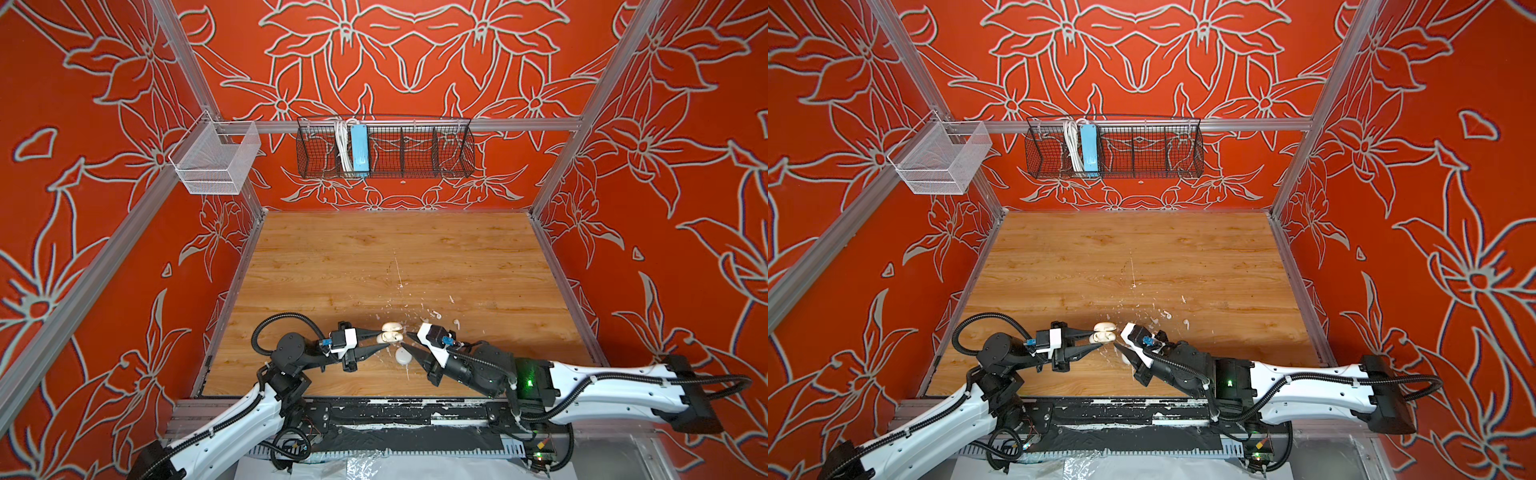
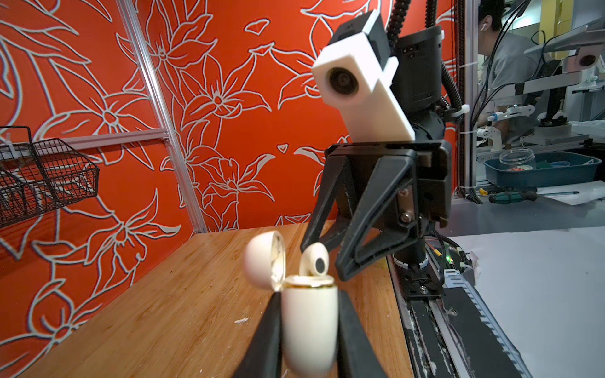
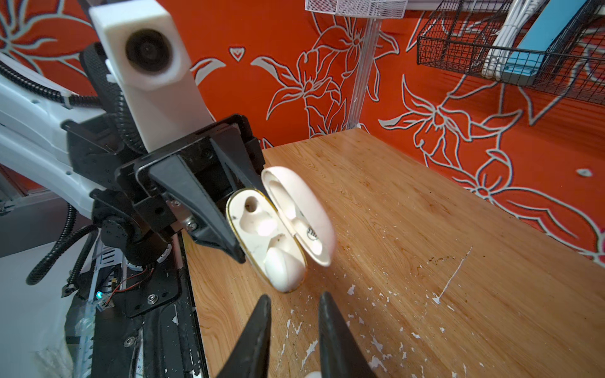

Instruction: Insert the wireless bluetooth earbuds into the charging case

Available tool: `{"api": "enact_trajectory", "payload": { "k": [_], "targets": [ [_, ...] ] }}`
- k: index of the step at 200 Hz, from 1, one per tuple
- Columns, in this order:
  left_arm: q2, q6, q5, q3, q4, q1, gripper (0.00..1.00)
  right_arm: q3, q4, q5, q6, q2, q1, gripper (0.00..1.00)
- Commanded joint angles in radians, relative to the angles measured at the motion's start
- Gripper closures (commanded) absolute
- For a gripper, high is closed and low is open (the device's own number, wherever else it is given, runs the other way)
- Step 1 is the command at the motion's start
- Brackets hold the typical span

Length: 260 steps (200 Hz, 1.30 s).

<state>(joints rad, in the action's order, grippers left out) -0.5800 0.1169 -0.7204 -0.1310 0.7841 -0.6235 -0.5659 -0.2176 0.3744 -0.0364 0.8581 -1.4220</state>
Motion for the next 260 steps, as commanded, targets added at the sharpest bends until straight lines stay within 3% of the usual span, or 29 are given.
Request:
{"api": "enact_trajectory", "payload": {
  "k": [1,40,81,112,132,151,165,197,239,260],
  "targets": [
    [0.000,0.020,-0.016,-0.027,0.000,-0.008,1.00,-0.045,0.001,0.037,0.002,-0.009,0.005,0.73],
    [-0.003,0.025,-0.016,-0.029,-0.006,-0.010,1.00,-0.037,-0.010,0.015,-0.004,-0.036,0.004,0.66],
    [-0.003,0.027,-0.014,-0.031,-0.011,-0.012,1.00,-0.042,-0.011,0.031,-0.007,-0.021,0.006,0.65],
    [-0.003,0.016,0.069,-0.031,-0.032,-0.012,1.00,-0.043,0.020,0.168,-0.035,-0.043,0.007,0.62],
    [-0.007,0.014,0.136,-0.019,-0.033,-0.012,1.00,-0.050,0.118,0.301,-0.142,-0.060,0.042,0.60],
    [-0.023,-0.011,0.168,0.000,0.017,-0.012,1.00,-0.072,0.321,0.338,-0.355,-0.059,0.147,0.60],
    [-0.023,-0.030,0.211,0.003,0.019,-0.012,1.00,-0.055,0.418,0.268,-0.486,-0.056,0.259,0.60],
    [-0.015,-0.073,0.346,0.045,0.067,-0.011,1.00,0.021,0.441,0.035,-0.636,-0.006,0.445,0.58],
    [-0.040,-0.096,0.387,0.060,0.098,-0.003,1.00,0.002,0.422,-0.118,-0.700,0.242,0.486,0.56],
    [-0.034,-0.095,0.340,0.058,0.115,-0.001,1.00,-0.046,0.445,-0.167,-0.708,0.337,0.487,0.62]
  ]
}}
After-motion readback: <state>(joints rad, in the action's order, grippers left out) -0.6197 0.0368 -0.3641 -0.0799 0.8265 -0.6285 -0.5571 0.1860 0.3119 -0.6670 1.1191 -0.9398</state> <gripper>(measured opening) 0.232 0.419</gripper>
